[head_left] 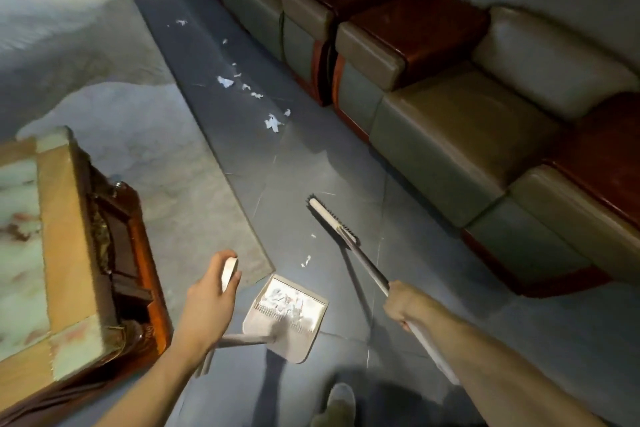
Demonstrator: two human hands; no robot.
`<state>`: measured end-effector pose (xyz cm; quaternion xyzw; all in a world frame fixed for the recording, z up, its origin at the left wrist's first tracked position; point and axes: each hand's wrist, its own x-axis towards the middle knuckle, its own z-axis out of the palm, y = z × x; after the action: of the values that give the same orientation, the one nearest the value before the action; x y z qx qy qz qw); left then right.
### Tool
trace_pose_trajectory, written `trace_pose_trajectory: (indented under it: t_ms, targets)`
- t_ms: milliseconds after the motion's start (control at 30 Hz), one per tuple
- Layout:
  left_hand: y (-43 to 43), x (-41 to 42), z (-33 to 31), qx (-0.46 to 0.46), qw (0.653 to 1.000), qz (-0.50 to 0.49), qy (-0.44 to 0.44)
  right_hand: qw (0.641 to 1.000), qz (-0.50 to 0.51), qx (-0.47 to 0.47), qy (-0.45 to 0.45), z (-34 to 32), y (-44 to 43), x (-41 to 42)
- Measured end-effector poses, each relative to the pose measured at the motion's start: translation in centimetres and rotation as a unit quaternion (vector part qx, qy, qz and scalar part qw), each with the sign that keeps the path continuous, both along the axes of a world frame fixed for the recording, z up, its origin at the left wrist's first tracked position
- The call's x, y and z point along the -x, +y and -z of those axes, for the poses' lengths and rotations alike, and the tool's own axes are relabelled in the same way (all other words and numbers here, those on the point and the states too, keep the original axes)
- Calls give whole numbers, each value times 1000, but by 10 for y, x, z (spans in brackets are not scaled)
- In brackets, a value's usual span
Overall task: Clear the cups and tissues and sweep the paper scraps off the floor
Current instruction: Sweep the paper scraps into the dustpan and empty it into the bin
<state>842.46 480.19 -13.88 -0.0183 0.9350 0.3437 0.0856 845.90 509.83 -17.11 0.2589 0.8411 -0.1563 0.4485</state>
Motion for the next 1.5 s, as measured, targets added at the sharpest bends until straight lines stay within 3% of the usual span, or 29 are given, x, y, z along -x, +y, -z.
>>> trace_pose_trajectory:
  t_ms: [200,400,700,1033,1267,1500]
  targets:
    - [26,18,6,-6,999,-49,2,994,-100,28,-18,35,3,12]
    - [30,19,-2,-21,998,-65,5,979,-168,78,-86,-3,14,-25]
    - [52,17,-11,-20,1000,6,-10,993,-29,112,-28,-71,59,-40]
    - [91,85,-16,2,994,106,0,983,174,37,40,-47,94,-24]
    - [124,159,1,18,981,191,1,977,203,-51,47,-16,106,20]
    - [144,223,16,22,979,204,21,986,154,64,-28,2,45,61]
